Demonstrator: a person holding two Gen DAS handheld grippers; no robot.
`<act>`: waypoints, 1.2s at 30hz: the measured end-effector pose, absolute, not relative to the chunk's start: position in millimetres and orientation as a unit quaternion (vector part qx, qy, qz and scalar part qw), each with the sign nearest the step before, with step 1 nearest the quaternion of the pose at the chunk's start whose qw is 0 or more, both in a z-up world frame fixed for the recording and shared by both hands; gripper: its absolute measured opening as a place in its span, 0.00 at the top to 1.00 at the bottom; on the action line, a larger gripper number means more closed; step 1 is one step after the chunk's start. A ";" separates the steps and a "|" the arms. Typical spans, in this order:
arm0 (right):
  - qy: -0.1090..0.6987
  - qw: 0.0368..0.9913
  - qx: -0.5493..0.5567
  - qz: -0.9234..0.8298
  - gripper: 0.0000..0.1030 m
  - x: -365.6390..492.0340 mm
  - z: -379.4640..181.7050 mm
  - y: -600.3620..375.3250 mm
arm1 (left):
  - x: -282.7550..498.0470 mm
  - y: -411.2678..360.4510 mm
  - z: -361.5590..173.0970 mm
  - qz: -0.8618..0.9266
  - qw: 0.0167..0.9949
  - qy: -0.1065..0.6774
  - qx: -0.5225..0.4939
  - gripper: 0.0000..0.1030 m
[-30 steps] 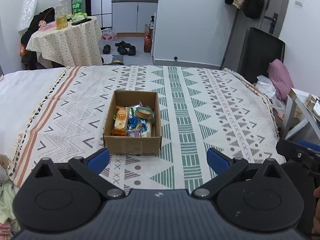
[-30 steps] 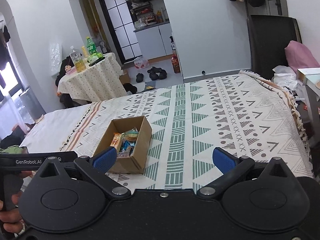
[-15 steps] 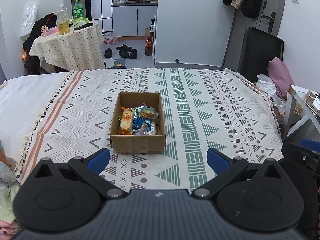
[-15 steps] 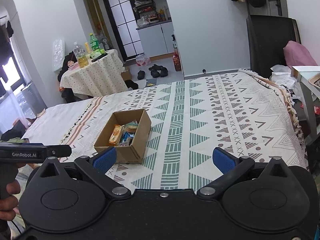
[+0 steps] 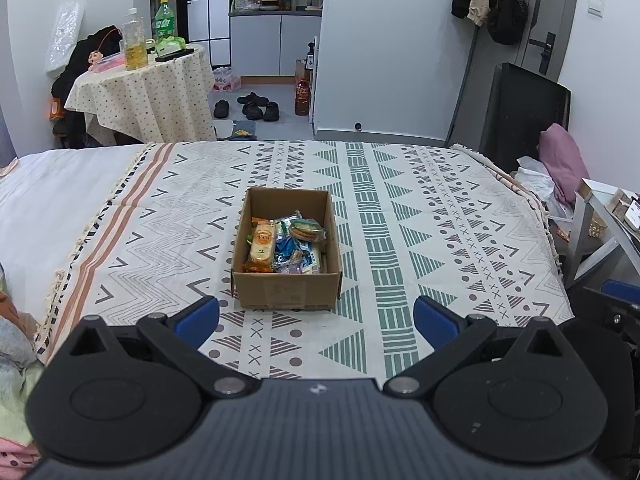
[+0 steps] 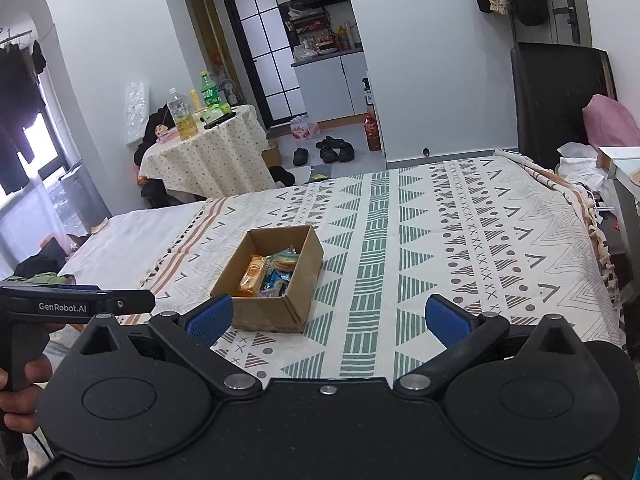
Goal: Organize snacks
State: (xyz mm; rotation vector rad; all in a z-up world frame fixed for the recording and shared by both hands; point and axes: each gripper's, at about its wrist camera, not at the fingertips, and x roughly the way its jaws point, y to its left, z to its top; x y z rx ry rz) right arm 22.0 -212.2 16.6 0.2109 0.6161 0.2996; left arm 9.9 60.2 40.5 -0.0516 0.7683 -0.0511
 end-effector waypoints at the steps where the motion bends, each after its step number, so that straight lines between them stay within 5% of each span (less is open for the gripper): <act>1: 0.302 0.936 0.104 0.147 0.00 22.7 16.5 -212.1 | 9.7 60.3 40.3 -0.025 0.926 0.375 -0.025 0.00; 36: 0.309 0.933 0.106 0.147 0.00 22.8 9.9 -212.2 | 5.8 54.4 36.9 -0.029 0.926 0.376 -0.024 0.00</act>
